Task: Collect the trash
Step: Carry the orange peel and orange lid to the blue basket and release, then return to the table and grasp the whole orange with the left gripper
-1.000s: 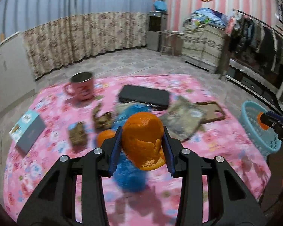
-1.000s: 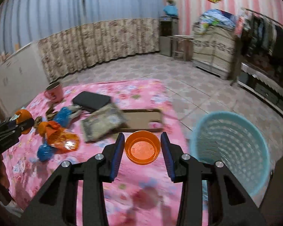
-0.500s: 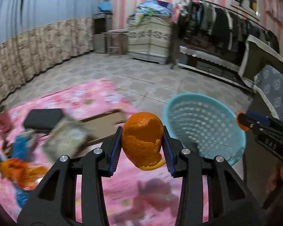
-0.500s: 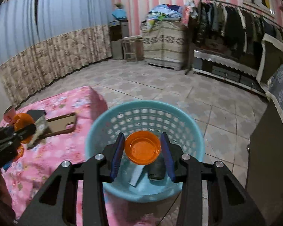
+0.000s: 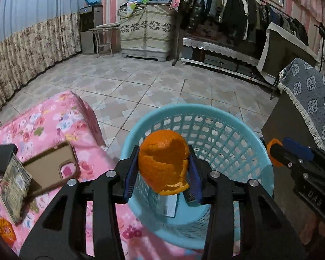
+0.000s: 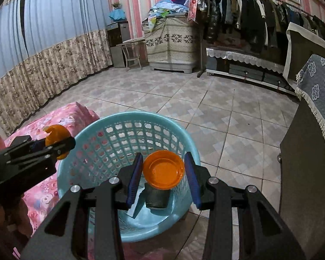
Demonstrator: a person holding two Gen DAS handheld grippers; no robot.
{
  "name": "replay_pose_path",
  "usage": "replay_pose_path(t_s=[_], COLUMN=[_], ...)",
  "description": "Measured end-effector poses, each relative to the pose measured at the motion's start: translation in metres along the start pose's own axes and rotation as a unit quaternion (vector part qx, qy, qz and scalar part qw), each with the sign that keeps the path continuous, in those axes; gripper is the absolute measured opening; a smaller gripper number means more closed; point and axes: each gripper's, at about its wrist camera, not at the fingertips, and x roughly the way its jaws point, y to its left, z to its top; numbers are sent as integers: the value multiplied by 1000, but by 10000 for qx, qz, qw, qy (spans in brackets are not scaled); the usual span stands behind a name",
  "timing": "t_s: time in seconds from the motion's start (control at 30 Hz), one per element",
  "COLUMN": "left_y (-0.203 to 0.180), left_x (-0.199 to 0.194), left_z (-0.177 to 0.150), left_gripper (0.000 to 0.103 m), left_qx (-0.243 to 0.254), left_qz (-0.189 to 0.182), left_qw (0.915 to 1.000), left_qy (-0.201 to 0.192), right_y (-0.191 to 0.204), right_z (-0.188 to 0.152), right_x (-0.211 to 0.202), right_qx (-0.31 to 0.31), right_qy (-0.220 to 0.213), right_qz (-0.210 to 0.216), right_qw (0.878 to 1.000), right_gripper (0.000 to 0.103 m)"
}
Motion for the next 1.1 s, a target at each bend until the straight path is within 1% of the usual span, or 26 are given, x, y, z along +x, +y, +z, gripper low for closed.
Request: replay_pose_path(t_s=[0.03,0.1,0.13,0.2,0.23,0.27,0.33,0.4,0.47,0.63,0.77,0.8,0.83,0.87,0.9,0.93,1.0,1.07,1.1], left_y=[-1,1,3,10,13,18,25,35,44,60,73,78,82,87,92,96,107,120,127], left_x=[0,-6,-10,-19,-23,-29,-41,-56,-68,-87,-105,-110,-114,-119,-124,-127,-137,-148,-155], left_z=[2,7,9,11,12,12,13,12,10,8,4,2,0,-4,-7,-9,-16,-24,-29], left_gripper=[49,65,68,76,79,84,88,94,96,97,97,97,97,97,97,97,97,97,97], left_qx=[23,15,-24,-106,-123,-139,-175,-212,-294,-386,-445,-468,-490,-509,-530,-548,-596,-656,-706], left_qz=[33,120,155,227,311,426,561,705,839,1119,1259,1284,1297,1314,1352,1382,1486,1686,1765], left_qw=[10000,9998,9997,9993,9989,9983,9971,9953,9932,9894,9867,9860,9856,9852,9846,9841,9823,9789,9771], left_qy=[-23,-131,-196,-294,-320,-366,-482,-628,-745,-839,-927,-950,-965,-973,-973,-973,-974,-948,-952], right_y=[0,2,4,8,12,15,19,25,33,44,49,48,47,46,46,47,52,59,64], right_z=[0,1,1,1,0,0,1,1,2,9,22,25,26,28,30,30,30,27,26], right_x=[1,4,5,6,5,5,7,10,13,18,21,21,19,17,14,10,7,0,-5], right_qx=[6,-4,-17,-58,-72,-93,-123,-194,-293,-411,-436,-375,-312,-249,-217,-205,-243,-303,-357], right_qy=[3,16,22,29,28,24,24,36,19,-15,-140,-183,-205,-273,-350,-425,-395,-402,-436], right_qz=[8,31,41,71,81,101,134,178,212,260,128,79,31,-35,-87,-151,-165,-130,-122], right_qw=[10000,10000,10000,10000,9999,9999,9998,9996,9993,9988,9989,9991,9993,9993,9991,9988,9988,9986,9983], right_gripper=[40,40,40,40,40,40,40,40,40,40,40,44,53,78,86,86,86,87,89])
